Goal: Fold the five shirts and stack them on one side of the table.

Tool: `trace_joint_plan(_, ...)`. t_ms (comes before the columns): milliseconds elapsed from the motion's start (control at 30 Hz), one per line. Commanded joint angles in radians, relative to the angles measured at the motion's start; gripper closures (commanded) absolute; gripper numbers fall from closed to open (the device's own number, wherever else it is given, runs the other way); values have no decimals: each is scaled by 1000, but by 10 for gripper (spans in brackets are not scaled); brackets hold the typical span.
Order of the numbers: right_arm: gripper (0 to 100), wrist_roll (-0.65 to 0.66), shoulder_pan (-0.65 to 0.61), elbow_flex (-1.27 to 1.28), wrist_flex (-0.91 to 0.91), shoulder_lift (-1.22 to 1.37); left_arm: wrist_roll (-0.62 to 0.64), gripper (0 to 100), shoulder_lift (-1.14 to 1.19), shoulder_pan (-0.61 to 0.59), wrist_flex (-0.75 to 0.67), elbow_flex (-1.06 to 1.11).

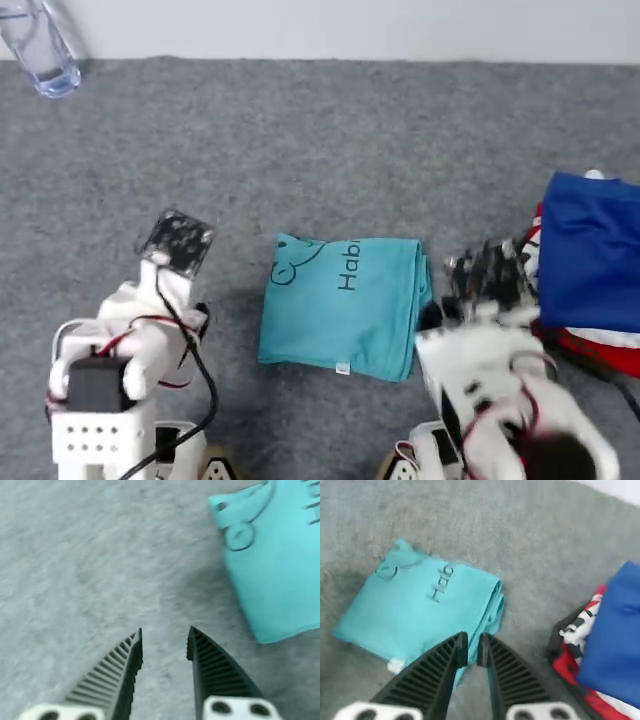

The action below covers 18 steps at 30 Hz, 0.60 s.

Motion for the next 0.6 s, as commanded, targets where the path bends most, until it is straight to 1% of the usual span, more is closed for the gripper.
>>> trace_joint_plan(0, 864, -106, 4, -3, -87, 145, -28, 859, -48, -86, -21, 5)
trace_joint_plan(67, 838, -153, 4, -3, -128, 234, -28, 859, -52, -107, -21, 5)
trace_joint_plan(267, 834, -167, 7, -3, -321, 510, -28, 859, -51, -114, -21, 7)
trace_joint_plan(333, 833, -180, 5, -3, -360, 596, -28, 859, -51, -114, -21, 7)
trace_joint_plan(400, 817, -262, 4, -3, -387, 679, -28, 859, -51, -114, -20, 7)
trace_joint_plan(433, 787, -304, 4, -3, -395, 723, -28, 859, -51, -114, -20, 7)
trace_joint_plan(567, 610, -433, -15, -9, -426, 888, -28, 859, -51, -110, -20, 7)
